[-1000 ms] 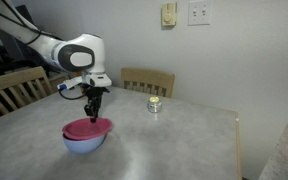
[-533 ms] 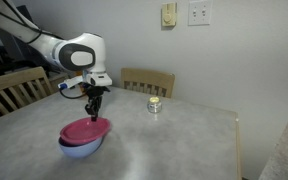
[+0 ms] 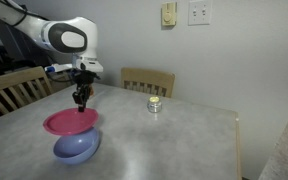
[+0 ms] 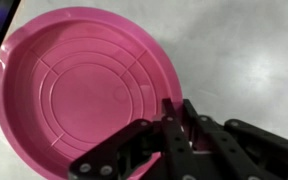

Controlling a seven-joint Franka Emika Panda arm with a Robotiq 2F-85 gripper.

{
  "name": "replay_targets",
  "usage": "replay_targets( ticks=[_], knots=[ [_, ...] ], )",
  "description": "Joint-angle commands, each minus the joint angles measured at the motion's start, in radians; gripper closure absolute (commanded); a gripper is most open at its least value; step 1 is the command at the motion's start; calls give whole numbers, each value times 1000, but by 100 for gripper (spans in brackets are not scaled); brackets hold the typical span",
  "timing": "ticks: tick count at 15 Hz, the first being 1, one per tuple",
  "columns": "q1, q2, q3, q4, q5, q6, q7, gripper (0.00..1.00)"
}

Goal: Pick up the plate off the light blue bowl and put it on the table.

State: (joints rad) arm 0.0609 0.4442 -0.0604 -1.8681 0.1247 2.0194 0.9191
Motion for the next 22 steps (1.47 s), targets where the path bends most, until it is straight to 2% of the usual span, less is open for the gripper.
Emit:
replay_targets(
  ticks=[1, 4, 10, 16, 22],
  knots=[
    [24, -37, 18, 47, -22, -59, -26, 97],
    [51, -15, 41, 120, -37, -30, -55, 97],
    [100, 80, 87, 288, -82, 19, -215, 97],
    [130, 270, 104, 501, -86, -81, -426, 97],
    [136, 449, 80, 654, -97, -140, -491, 97]
  ],
)
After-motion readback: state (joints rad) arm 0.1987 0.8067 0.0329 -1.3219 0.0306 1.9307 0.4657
